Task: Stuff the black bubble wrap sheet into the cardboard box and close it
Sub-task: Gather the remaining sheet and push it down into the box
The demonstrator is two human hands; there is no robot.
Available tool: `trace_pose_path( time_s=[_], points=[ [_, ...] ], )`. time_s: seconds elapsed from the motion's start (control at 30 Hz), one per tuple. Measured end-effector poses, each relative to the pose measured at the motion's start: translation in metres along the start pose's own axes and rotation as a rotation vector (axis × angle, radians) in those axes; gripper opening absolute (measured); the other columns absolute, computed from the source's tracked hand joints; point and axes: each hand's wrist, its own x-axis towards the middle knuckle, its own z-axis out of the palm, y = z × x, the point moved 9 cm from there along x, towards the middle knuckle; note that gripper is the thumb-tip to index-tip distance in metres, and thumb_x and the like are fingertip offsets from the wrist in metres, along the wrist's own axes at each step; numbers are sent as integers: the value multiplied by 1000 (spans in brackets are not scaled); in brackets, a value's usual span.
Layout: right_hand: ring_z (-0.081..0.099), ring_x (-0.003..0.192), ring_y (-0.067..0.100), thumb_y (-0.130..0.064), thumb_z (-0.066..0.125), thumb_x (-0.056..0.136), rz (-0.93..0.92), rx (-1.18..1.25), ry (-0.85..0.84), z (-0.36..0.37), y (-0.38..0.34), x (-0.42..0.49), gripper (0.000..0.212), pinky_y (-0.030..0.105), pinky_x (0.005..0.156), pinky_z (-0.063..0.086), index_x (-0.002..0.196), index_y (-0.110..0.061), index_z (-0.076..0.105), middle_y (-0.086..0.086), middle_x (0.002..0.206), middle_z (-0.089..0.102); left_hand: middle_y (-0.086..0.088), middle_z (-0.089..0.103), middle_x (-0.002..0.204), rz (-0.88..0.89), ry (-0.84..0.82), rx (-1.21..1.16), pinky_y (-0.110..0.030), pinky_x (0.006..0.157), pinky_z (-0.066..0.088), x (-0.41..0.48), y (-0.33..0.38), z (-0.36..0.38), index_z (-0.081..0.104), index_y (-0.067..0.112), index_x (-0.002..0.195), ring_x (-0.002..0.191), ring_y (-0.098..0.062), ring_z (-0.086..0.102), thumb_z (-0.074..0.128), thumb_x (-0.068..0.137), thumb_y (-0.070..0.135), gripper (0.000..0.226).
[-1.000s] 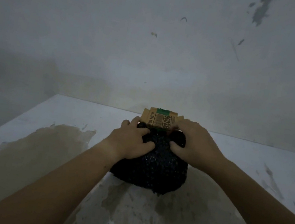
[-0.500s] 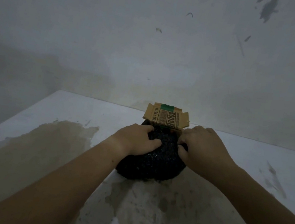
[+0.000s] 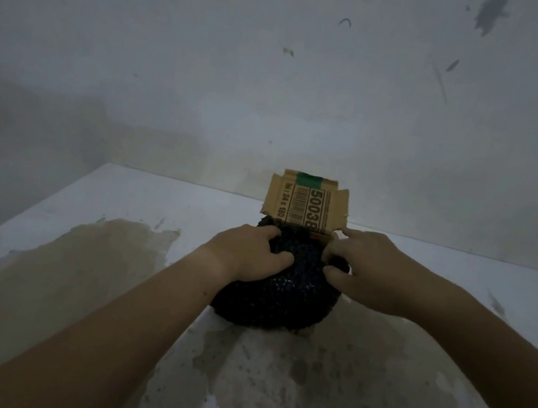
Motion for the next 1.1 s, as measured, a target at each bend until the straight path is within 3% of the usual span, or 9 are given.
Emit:
trace_pose_path(
  time_s=[0.03, 0.1, 0.23, 0.37, 0.6, 0.77, 0.83, 0.93, 1.1],
  points=[
    [53, 97, 18, -36, 49, 89, -42, 34, 117, -13, 0, -8, 16, 38, 88, 44, 94, -27, 62, -4, 96, 60, -7, 51, 142, 1, -6, 4, -36, 99, 45, 0, 0, 0, 30, 29, 152, 123, -27, 53, 42, 87, 66, 75],
    [50, 101, 16, -25, 53, 83, -94, -12, 198, -24, 1, -20, 15, 33, 87, 39, 94, -30, 62, -10, 98, 61, -8, 51, 142, 3, -15, 5, -35, 98, 45, 2, 0, 1, 30, 28, 152, 122, -27, 53, 41, 88, 67, 75],
    [40, 116, 16, -8, 54, 70, -140, -170, 98, -12, -1, -23, 45, 29, 92, 26, 108, -33, 59, -14, 115, 55, -9, 53, 139, 2, -38, 5, -35, 94, 45, 4, -1, 3, 32, 28, 150, 119, -27, 54, 40, 88, 67, 74],
    [43, 117, 18, -5, 52, 67, -198, -180, 72, 0, -14, -19, 53, 32, 94, 30, 113, -30, 63, -11, 116, 59, -8, 49, 144, -14, -77, -66, -32, 91, 42, 6, -5, 7, 32, 31, 149, 123, -28, 51, 40, 86, 66, 72],
    [29, 134, 24, -12, 57, 70, -83, -185, -92, 23, -5, -8, 52, 38, 102, 19, 118, -31, 62, -11, 125, 59, -7, 47, 146, -28, -127, -106, -32, 90, 41, 3, -3, 7, 31, 32, 150, 123, -27, 50, 38, 79, 66, 79],
    [25, 139, 21, -45, 65, 75, -137, -177, -62, 15, -7, -15, 35, 38, 107, 21, 108, -34, 61, -11, 119, 61, -6, 40, 152, -53, -167, -109, -35, 100, 40, -1, -3, 6, 28, 32, 152, 131, -27, 45, 40, 87, 64, 73],
    [41, 128, 14, -52, 66, 77, -167, -107, -9, 3, -7, -23, 27, 32, 101, 33, 100, -38, 62, -19, 108, 61, -3, 39, 153, -50, -195, -113, -34, 97, 39, -4, 4, 9, 29, 34, 151, 132, -25, 43, 40, 85, 65, 74],
    [53, 85, -1, -44, 70, 80, -135, 92, 82, -17, 3, -37, 18, 24, 74, 47, 92, -41, 57, -23, 91, 55, -3, 43, 150, -55, -252, -138, -35, 92, 41, -9, 14, 16, 27, 36, 151, 126, -25, 48, 38, 75, 73, 85],
    [53, 76, 3, -48, 68, 79, -8, 137, 170, -24, 16, -47, 23, 34, 68, 50, 78, -34, 51, -15, 80, 57, 3, 37, 150, -121, -428, -275, -42, 89, 50, -18, 12, 21, 21, 47, 148, 129, -27, 44, 49, 58, 89, 103]
  ],
)
